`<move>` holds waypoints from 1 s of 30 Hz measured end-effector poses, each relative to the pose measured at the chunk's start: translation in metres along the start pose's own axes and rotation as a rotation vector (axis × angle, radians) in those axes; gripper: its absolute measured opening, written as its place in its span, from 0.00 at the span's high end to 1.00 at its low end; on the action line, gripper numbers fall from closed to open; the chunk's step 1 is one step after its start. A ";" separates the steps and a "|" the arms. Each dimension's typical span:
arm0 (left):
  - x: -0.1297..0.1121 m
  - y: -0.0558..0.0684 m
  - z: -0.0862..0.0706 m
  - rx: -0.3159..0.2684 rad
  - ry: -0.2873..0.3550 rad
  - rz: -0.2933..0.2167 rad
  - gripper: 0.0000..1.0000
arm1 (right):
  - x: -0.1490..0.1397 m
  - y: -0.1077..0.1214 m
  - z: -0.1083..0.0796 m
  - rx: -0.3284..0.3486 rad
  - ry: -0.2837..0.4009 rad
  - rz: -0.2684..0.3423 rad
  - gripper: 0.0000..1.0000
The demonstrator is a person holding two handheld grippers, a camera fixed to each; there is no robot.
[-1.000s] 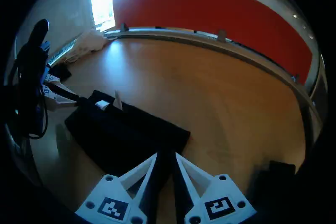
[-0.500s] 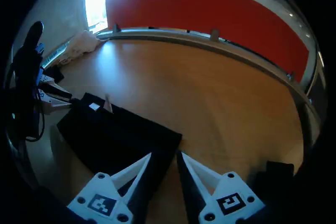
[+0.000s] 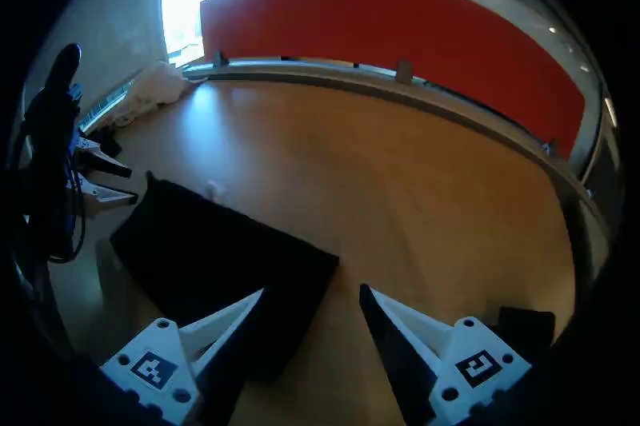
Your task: Fold towel
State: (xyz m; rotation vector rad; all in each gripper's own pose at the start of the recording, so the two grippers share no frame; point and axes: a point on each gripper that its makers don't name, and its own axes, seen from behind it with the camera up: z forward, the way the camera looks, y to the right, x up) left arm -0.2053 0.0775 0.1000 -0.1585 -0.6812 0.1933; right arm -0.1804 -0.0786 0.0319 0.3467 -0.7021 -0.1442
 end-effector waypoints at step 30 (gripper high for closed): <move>-0.032 -0.008 -0.044 0.030 0.017 -0.089 0.15 | -0.021 -0.008 -0.039 0.007 0.005 -0.021 0.15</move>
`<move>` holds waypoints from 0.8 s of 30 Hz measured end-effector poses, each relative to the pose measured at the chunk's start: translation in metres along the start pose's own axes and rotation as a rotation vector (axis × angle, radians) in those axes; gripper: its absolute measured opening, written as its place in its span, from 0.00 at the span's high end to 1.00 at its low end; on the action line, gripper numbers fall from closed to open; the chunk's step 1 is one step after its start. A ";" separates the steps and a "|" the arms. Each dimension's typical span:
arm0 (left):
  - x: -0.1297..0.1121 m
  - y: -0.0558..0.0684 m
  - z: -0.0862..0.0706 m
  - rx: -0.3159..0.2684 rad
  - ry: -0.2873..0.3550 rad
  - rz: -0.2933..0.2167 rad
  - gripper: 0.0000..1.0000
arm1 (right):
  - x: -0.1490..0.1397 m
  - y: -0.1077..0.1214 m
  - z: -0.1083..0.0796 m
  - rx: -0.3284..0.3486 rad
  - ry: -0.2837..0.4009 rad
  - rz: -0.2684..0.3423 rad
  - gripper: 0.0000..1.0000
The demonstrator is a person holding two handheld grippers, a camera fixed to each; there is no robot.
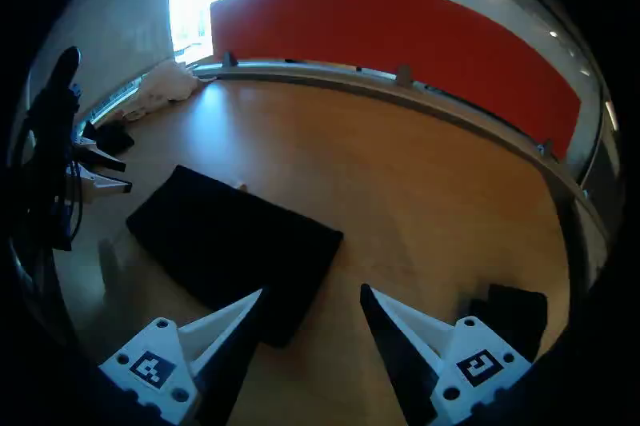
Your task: Fold towel
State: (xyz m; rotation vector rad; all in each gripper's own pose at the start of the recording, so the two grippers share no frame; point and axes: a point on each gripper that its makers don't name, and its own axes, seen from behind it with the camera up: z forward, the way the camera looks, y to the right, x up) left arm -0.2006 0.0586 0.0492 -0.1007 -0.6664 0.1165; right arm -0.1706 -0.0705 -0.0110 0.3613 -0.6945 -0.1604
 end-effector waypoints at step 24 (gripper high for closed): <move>-0.049 -0.023 -0.041 0.061 -0.009 -0.108 0.15 | -0.023 -0.024 0.001 0.085 -0.041 -0.092 0.16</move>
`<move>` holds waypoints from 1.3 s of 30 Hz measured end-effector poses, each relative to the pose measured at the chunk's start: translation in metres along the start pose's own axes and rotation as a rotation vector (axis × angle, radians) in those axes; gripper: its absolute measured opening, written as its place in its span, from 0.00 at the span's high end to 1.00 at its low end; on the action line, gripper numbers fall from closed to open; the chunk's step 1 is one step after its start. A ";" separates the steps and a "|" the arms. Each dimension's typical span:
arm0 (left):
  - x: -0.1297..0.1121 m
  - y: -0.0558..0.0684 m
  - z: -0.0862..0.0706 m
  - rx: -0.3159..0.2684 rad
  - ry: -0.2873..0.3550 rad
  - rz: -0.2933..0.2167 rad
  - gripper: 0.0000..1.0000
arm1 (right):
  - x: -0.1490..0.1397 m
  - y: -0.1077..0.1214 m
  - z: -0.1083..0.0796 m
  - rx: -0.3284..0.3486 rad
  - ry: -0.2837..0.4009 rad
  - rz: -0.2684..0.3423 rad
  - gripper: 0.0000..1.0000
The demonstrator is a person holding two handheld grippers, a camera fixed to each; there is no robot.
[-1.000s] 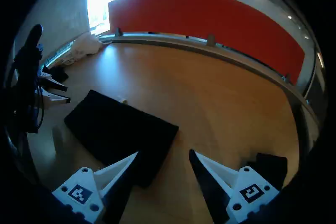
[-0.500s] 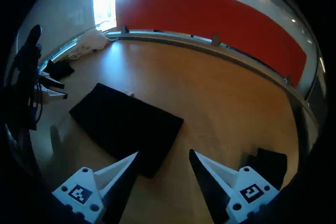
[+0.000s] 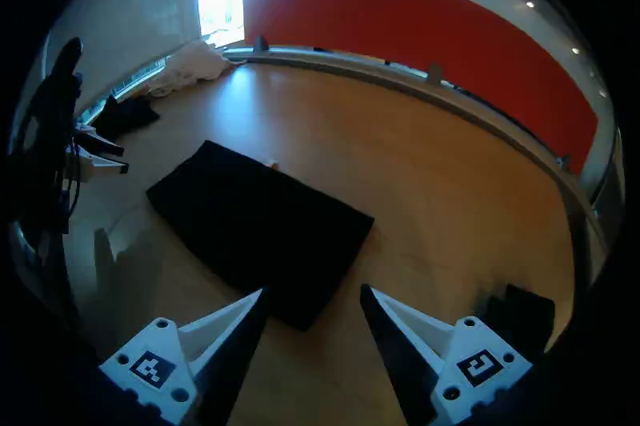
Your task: Fold towel
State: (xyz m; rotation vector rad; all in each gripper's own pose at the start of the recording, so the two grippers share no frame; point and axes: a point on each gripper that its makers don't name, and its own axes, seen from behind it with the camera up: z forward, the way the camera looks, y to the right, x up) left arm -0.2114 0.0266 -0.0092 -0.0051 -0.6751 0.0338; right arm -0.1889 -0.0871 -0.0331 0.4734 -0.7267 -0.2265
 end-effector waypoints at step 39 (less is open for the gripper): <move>-0.032 -0.013 -0.026 0.033 -0.021 -0.045 0.15 | -0.043 -0.015 0.016 0.106 -0.133 -0.054 0.80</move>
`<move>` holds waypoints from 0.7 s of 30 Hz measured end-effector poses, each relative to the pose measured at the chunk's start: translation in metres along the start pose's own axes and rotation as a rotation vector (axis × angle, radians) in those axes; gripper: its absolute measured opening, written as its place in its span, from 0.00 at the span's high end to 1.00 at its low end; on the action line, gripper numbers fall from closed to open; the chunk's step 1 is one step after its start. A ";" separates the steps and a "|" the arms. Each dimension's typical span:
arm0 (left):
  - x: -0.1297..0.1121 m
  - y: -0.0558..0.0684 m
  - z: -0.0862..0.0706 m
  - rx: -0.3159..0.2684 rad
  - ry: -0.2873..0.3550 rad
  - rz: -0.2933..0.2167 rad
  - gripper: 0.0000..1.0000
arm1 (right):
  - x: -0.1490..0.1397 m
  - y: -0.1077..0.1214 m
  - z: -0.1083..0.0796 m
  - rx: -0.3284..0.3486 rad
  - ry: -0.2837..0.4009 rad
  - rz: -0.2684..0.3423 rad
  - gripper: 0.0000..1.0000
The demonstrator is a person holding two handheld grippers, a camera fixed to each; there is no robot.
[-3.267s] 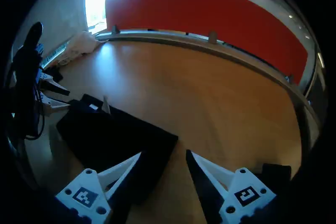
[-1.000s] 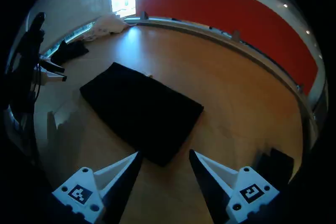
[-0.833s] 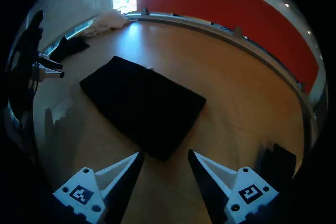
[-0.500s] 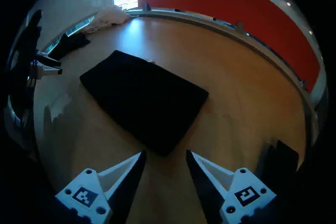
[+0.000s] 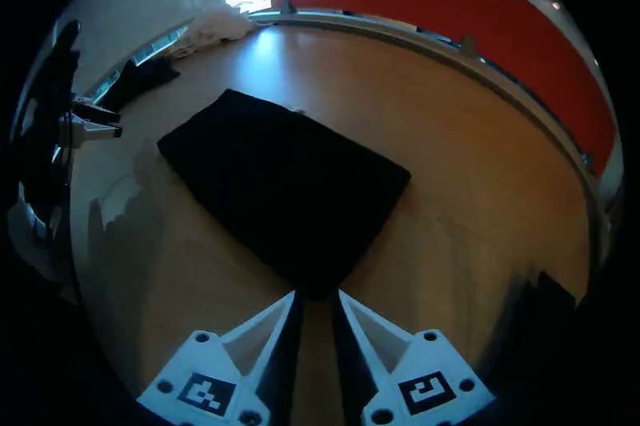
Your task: Fold towel
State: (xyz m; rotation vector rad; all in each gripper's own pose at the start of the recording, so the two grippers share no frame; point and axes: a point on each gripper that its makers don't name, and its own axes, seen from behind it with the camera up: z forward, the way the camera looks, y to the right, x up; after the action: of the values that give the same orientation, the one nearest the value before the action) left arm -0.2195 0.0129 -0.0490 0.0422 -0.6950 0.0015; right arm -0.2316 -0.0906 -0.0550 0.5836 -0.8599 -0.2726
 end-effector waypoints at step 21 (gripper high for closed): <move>-0.002 -0.007 -0.004 0.001 0.000 -0.016 0.15 | 0.026 0.001 -0.012 -0.023 0.045 -0.040 0.96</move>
State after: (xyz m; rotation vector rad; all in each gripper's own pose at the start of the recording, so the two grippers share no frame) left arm -0.2182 0.0060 -0.0538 0.0487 -0.6943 -0.0136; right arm -0.2064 -0.0974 -0.0444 0.5844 -0.8008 -0.3044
